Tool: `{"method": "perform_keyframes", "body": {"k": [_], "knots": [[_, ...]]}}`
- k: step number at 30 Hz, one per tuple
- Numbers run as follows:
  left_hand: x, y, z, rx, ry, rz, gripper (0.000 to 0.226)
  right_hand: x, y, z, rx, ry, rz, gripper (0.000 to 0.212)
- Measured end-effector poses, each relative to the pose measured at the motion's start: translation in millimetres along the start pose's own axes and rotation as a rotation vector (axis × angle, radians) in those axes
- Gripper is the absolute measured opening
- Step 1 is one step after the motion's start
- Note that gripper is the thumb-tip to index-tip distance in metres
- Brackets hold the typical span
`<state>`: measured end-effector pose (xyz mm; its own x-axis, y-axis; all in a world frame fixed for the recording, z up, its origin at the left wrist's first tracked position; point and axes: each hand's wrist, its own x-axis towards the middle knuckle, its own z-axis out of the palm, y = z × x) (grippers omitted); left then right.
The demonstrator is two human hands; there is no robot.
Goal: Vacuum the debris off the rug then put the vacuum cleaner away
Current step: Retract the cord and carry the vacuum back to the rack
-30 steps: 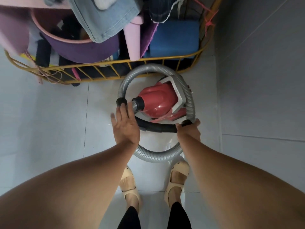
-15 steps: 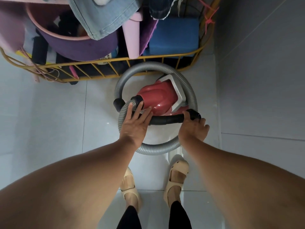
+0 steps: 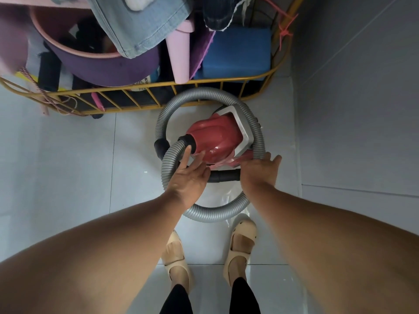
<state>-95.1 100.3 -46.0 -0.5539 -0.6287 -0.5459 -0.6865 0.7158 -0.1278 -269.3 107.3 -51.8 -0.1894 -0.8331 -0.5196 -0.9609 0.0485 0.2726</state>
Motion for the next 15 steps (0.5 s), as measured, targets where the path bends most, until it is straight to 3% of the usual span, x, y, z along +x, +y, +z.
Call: {"method": "perform_keyframes", "body": {"k": [6,10,12,15], "knots": [[7.2,-2.3,-3.9,0.001,-0.07,-0.007,0.038,-2.4,-17.4,-2.1,-0.197,0.022,-0.177,0.034],[11.4,-2.8,-5.5,0.007,-0.046,0.049,0.033,-4.5,-25.2,6.0,-0.038,-0.073,-0.277,0.045],[8.7,-4.3,1.6,0.031,0.004,0.067,0.04,-8.9,-26.1,7.5,0.023,-0.125,-0.303,0.055],[3.0,-10.5,24.3,0.028,0.148,0.026,0.056,-9.3,-15.2,13.9,0.093,-0.057,-0.244,0.055]]}}
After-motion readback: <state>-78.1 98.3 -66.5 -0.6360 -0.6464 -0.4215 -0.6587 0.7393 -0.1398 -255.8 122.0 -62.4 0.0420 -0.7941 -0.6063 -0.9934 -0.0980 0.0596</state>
